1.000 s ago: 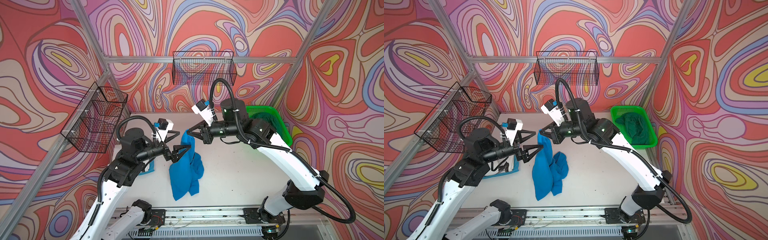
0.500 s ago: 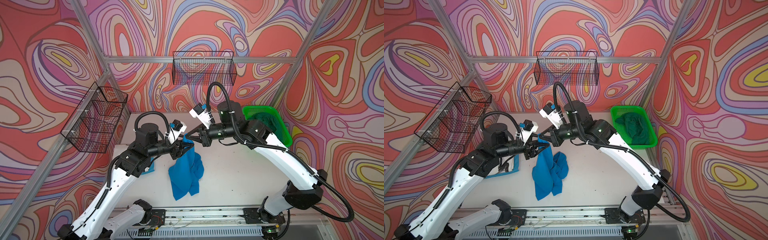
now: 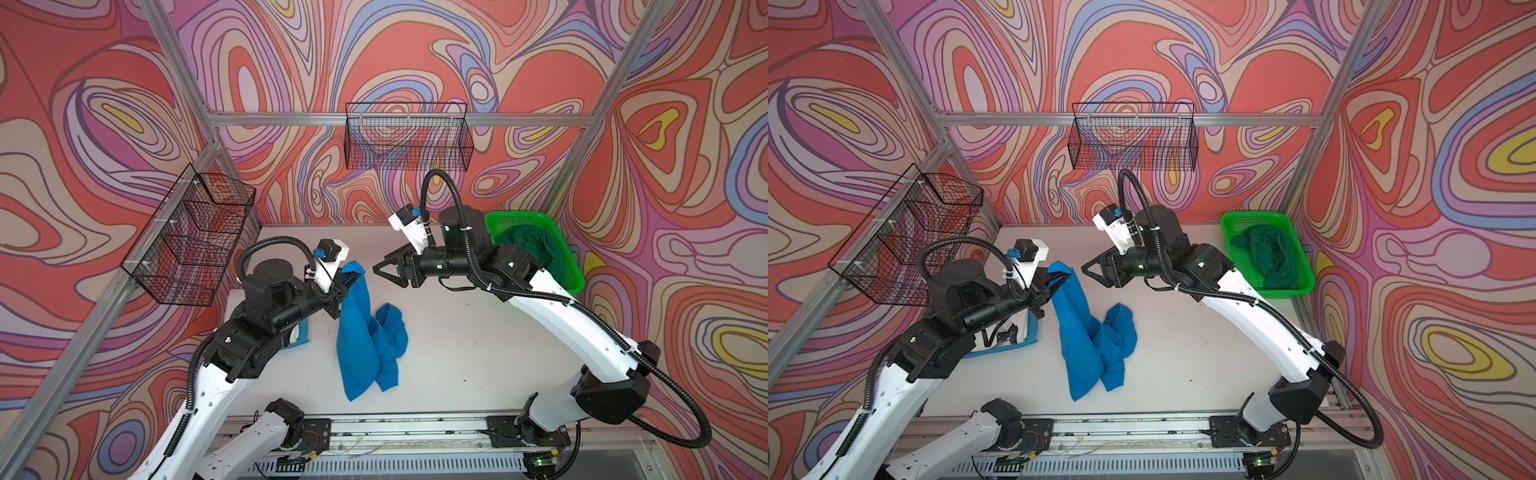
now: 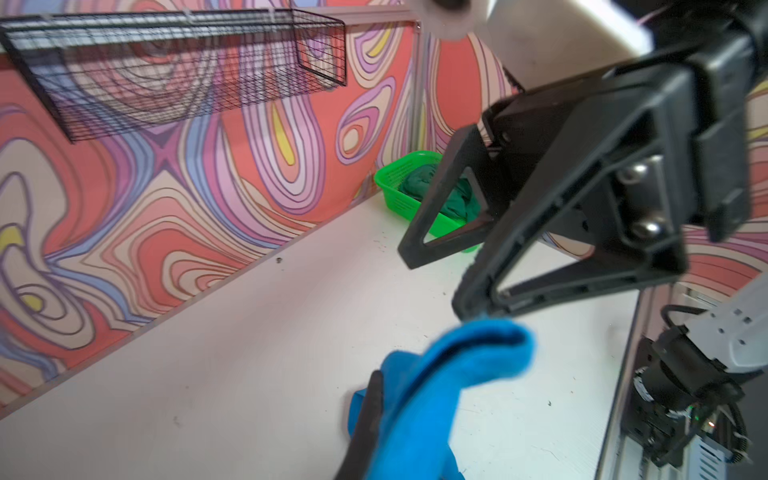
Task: Fold and stack the t-shirts
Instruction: 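Hold the shirt with the left gripper while the right gripper grasps another corner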
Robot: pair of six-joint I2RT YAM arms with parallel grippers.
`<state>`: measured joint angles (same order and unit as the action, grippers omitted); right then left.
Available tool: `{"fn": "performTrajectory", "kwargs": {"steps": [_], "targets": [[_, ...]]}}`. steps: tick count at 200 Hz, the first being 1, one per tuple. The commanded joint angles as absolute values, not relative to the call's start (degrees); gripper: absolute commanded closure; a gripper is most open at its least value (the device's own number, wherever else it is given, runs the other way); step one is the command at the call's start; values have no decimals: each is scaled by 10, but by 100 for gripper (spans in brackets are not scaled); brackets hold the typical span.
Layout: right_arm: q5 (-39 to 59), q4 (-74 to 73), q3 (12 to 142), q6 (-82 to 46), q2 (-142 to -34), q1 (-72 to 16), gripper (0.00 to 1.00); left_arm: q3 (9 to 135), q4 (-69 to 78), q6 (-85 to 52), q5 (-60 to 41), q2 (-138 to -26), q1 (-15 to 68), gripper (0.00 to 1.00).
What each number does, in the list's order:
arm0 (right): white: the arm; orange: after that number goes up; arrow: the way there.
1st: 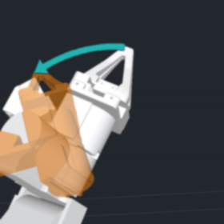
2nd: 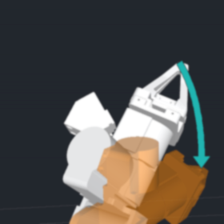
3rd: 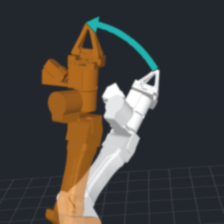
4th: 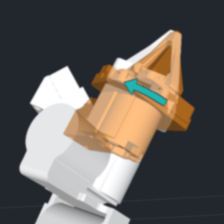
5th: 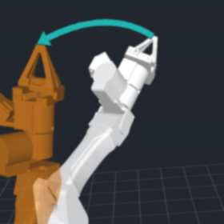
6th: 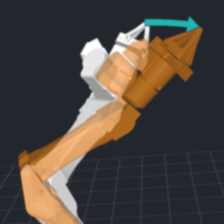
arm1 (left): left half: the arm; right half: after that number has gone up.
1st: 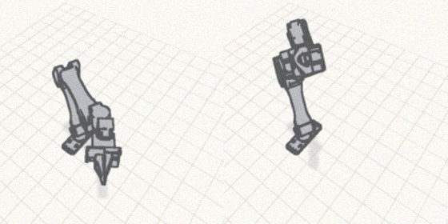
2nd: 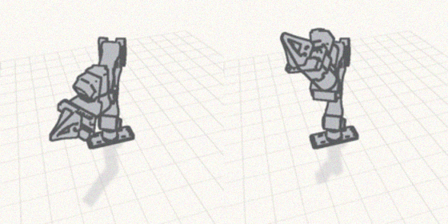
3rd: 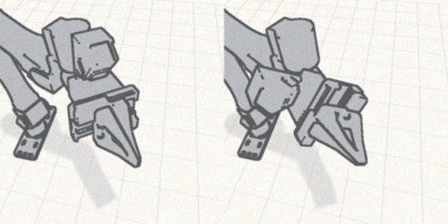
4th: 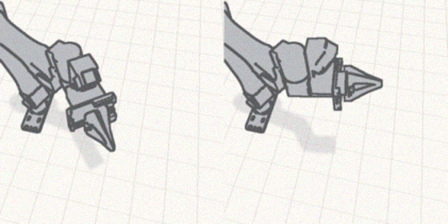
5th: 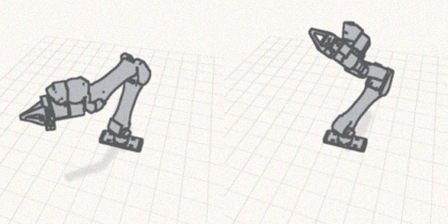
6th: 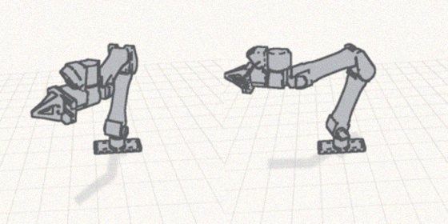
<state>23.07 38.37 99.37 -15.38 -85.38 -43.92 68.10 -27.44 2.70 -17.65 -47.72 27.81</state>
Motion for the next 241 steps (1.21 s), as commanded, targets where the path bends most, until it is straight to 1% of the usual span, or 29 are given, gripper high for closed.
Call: {"fn": "performTrajectory", "kwargs": {"steps": [1,12,30,43,75,100,140,155,170,183,208,228,235,241], "targets": [[184,312,922,-205,-790,-391,36,668,-284,10,-83,-438,279,100],[191,285,872,-207,-768,-382,36,657,-284,9,-65,-415,279,100],[233,242,789,-199,-752,-383,35,649,-292,11,-35,-393,279,100],[263,198,716,-210,-747,-387,32,650,-302,12,-25,-389,279,100],[259,60,536,-239,-734,-439,24,661,-308,10,-4,-382,279,100],[239,-7,471,-261,-753,-481,22,672,-313,16,0,-383,279,100],[265,-130,406,-312,-811,-502,23,667,-308,13,9,-380,279,100],[263,-147,406,-313,-841,-515,27,666,-308,12,6,-378,279,100],[258,-168,405,-318,-865,-515,33,668,-310,13,6,-380,279,100],[245,-179,406,-317,-881,-516,35,670,-311,14,7,-380,279,100],[240,-203,412,-321,-916,-516,46,672,-312,16,7,-380,279,100],[221,-204,415,-314,-922,-516,65,672,-314,17,7,-381,279,100],[206,-199,415,-309,-916,-516,69,672,-315,18,7,-381,279,100],[192,-192,414,-305,-912,-516,69,672,-315,20,7,-381,279,100]]}}
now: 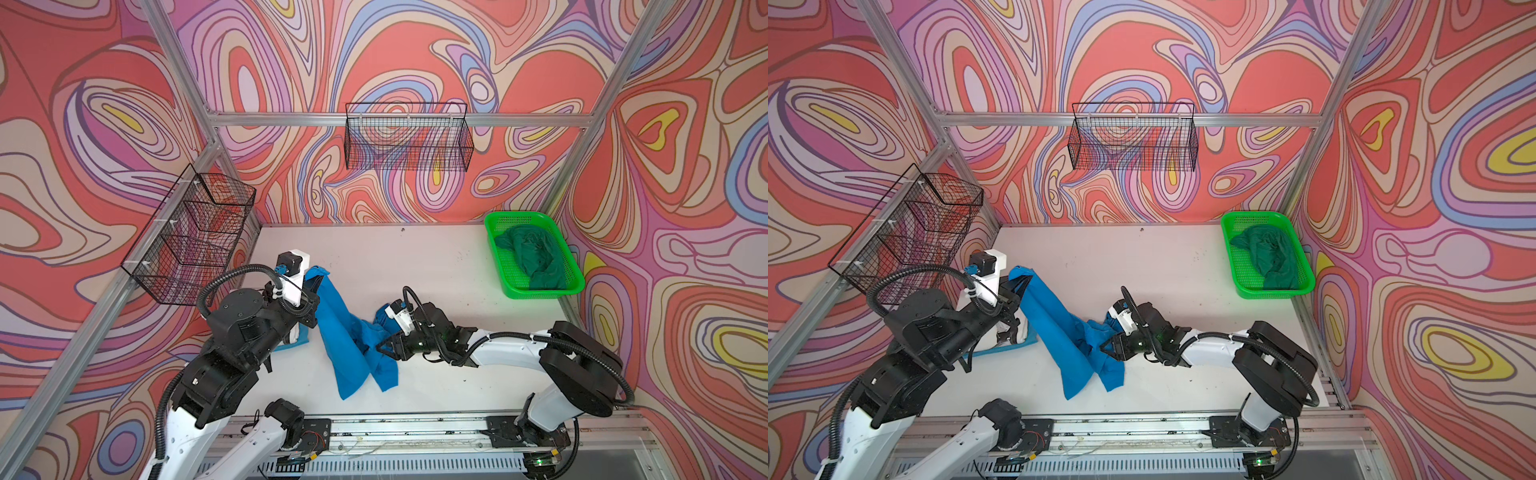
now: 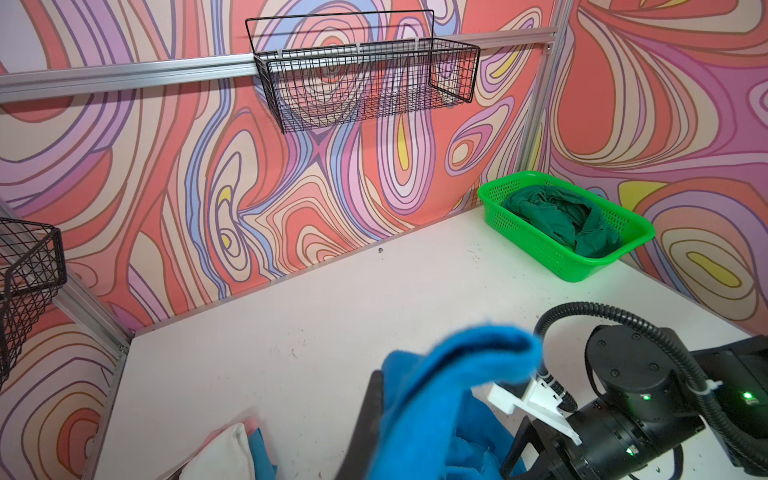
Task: Fold and stack the t-shirts
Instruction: 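Hold the shirt with the left gripper while the right gripper grasps another corner, then lift the blue shirt high with both grippers and stretch it apart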
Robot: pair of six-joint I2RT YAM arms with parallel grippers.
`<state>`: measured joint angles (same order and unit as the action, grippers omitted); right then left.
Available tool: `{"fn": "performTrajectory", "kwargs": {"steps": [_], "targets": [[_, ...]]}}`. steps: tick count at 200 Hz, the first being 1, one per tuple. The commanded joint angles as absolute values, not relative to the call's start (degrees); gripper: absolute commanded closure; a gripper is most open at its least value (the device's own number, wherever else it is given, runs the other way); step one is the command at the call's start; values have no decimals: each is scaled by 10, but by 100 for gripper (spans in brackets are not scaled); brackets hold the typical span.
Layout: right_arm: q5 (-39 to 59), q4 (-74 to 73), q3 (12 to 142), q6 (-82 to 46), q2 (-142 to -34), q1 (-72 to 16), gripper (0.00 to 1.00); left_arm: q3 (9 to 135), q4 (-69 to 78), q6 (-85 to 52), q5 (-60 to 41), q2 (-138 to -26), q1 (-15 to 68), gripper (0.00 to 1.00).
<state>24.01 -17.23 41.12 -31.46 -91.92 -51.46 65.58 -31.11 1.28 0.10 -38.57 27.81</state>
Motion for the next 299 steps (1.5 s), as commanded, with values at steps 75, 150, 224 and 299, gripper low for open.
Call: {"fn": "performTrajectory", "kwargs": {"steps": [75,150,224,299], "targets": [[-54,43,471,-228,-763,-513,100,673,-307,25,41,-384,279,100],[-286,362,678,-110,-624,-511,100,714,-258,31,88,-406,279,100],[-427,546,1043,-5,-586,-511,100,838,-222,37,48,-438,279,100],[-314,602,1293,-3,-582,-511,100,979,-259,22,-35,-472,279,100]]}}
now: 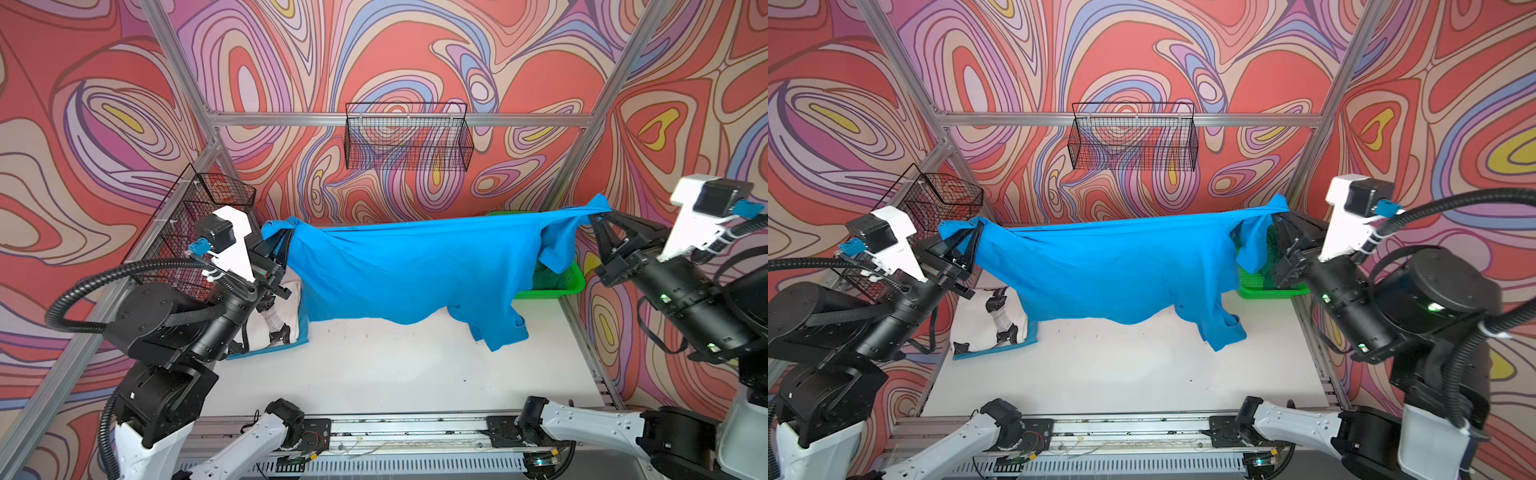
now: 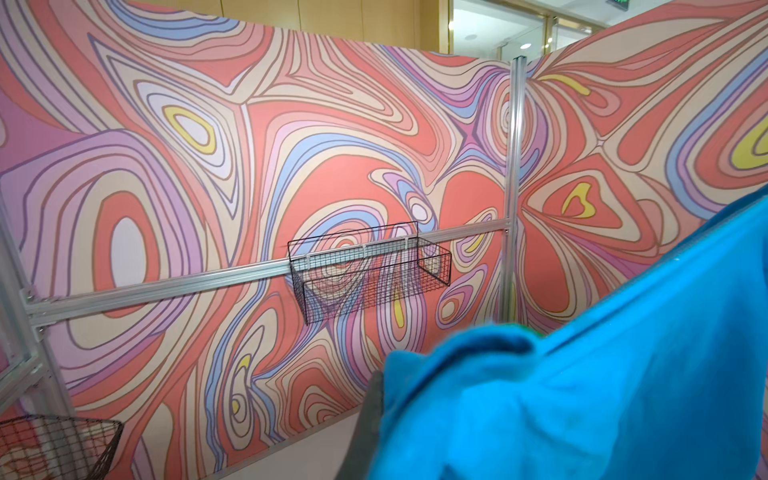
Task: Fold and stack the t-shirts
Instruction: 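Lift the blue shirt high with both grippers and stretch it apart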
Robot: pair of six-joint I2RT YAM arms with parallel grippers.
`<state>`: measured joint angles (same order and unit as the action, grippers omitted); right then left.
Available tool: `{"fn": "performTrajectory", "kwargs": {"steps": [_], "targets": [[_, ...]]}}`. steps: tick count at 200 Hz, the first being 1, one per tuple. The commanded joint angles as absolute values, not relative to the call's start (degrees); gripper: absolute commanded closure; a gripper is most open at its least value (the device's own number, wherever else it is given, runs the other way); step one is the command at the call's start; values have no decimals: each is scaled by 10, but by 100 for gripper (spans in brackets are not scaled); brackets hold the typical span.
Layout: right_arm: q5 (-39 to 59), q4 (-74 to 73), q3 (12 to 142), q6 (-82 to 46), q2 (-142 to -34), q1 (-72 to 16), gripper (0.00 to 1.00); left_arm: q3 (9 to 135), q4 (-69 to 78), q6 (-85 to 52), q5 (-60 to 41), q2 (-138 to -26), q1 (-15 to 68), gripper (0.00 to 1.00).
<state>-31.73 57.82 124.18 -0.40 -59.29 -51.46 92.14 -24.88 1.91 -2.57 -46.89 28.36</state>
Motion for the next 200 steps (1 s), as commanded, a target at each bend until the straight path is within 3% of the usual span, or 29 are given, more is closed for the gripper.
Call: {"fn": "performTrajectory", "kwargs": {"steps": [1,47,92,118,151,166,184,200], "targets": [[-314,602,1295,-4,-582,-511,100,980,-261,21,-37,-473,279,100],[-364,627,1336,-21,-604,-511,100,973,-269,10,-48,-465,279,100],[-422,615,1283,-9,-621,-511,100,962,-299,20,-5,-482,279,100],[-467,556,1162,12,-622,-512,100,930,-318,39,29,-515,279,100],[-526,368,996,114,-647,-511,100,851,-252,76,88,-578,278,100],[-513,307,984,143,-691,-488,100,848,-217,72,87,-628,258,100],[-386,304,1035,97,-764,-369,100,875,-184,30,47,-694,208,100],[-368,248,1066,102,-822,-323,100,916,-140,9,30,-760,180,100]]}}
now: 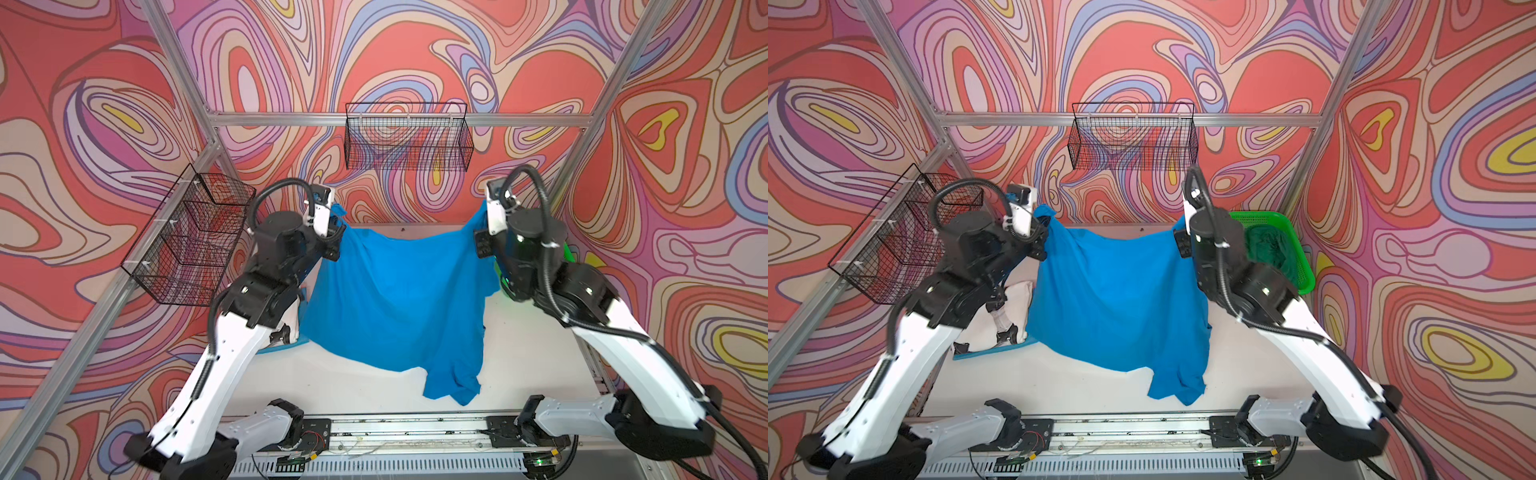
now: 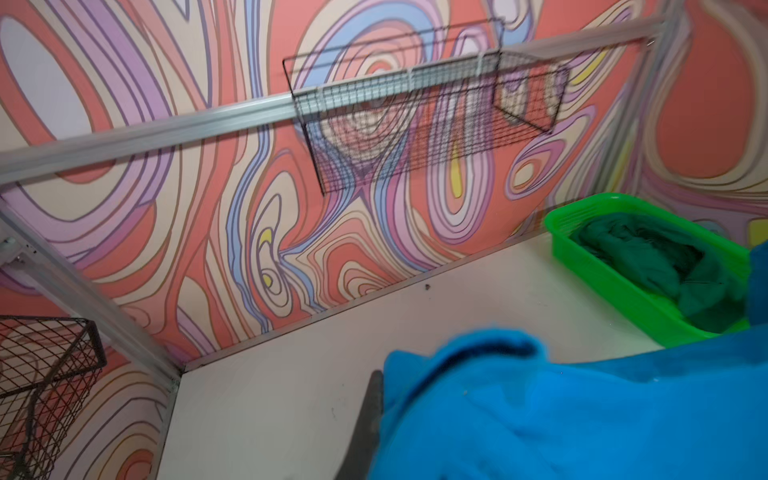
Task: Fold and stack the t-shirts
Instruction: 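Lift the blue shirt high with both grippers and stretch it apart, then lay the blue shirt flat on the table and open both grippers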
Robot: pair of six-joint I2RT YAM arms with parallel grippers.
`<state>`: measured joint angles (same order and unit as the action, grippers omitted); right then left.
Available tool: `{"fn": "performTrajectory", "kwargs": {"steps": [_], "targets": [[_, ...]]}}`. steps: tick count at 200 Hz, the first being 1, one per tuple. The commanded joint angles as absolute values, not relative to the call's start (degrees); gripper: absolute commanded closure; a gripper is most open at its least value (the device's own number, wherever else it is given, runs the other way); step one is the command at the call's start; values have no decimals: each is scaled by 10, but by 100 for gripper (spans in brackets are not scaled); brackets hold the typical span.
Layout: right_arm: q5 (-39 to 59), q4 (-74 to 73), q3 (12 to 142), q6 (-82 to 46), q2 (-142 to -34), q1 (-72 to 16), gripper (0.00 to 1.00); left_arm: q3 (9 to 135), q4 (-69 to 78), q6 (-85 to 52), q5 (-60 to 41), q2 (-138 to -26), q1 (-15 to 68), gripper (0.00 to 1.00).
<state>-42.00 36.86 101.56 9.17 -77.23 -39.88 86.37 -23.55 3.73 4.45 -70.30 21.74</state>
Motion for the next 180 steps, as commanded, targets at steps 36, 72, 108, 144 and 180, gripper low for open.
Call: {"fn": "performTrajectory", "kwargs": {"steps": [36,72,108,144,180], "targets": [[-364,214,1388,111,-1030,-271,100,1105,-101,6,6,-882,180,100],[-330,113,1423,124,-1032,-269,100,1165,-47,29,-6,-876,180,100],[-329,40,1166,108,-886,-269,100,857,123,26,-26,-721,182,100],[-303,16,805,-22,-673,-269,100,543,185,27,74,-593,248,100],[-230,130,542,-226,-484,-269,100,273,227,-46,209,-460,409,78]]}}
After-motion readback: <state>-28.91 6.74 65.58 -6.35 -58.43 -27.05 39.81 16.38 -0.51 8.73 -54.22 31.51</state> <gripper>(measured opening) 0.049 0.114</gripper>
